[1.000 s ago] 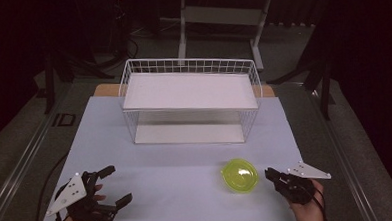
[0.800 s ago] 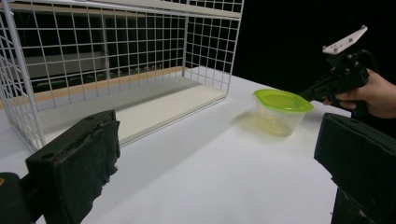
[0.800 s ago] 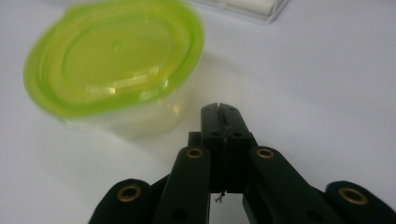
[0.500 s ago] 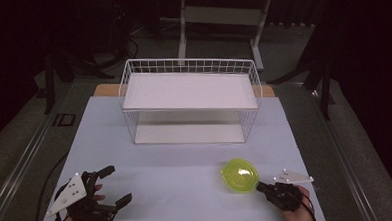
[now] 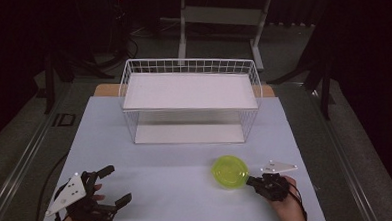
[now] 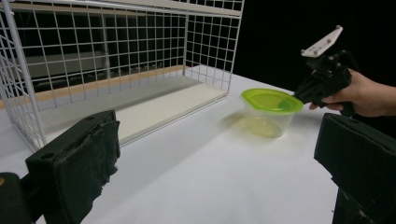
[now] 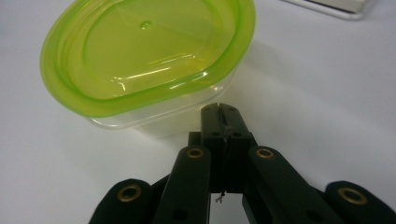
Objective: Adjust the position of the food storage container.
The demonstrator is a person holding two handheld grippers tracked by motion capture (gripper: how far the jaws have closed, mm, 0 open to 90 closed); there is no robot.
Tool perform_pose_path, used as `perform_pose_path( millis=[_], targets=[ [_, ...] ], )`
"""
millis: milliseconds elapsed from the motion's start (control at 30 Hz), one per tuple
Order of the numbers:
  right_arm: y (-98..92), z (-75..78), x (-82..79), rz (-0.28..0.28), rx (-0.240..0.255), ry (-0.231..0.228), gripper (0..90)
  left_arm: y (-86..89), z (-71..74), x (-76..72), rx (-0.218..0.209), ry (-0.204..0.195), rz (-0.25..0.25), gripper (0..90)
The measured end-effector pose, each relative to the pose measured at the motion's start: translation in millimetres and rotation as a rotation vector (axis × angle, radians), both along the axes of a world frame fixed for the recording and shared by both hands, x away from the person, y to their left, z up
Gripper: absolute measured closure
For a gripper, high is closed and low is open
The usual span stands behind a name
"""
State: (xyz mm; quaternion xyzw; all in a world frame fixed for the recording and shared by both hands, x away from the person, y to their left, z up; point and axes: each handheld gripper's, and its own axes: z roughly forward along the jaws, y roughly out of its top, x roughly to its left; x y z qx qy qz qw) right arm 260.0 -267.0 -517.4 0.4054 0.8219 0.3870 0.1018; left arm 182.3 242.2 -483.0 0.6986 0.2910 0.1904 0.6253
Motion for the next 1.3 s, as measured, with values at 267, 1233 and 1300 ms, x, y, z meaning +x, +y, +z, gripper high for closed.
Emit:
perform_pose_path(
  millis=[267,1233,1300],
  targets=[
    [24.0,-3.1,16.5,0.034,-0.016,0.007,90.0,-0.3,-0.2,-0.4,0.001,0.001,-0.001,1.1],
    [62.0,-5.1,32.1,0.037,-0.005,0.055,90.0,-1.7,-0.4,-1.6,0.009,-0.001,-0.011,1.1],
    [71.2,-6.4,33.8,0.056,-0.007,0.058,90.0,-1.4,-0.7,-1.5,0.009,0.0,-0.012,1.0]
  ],
)
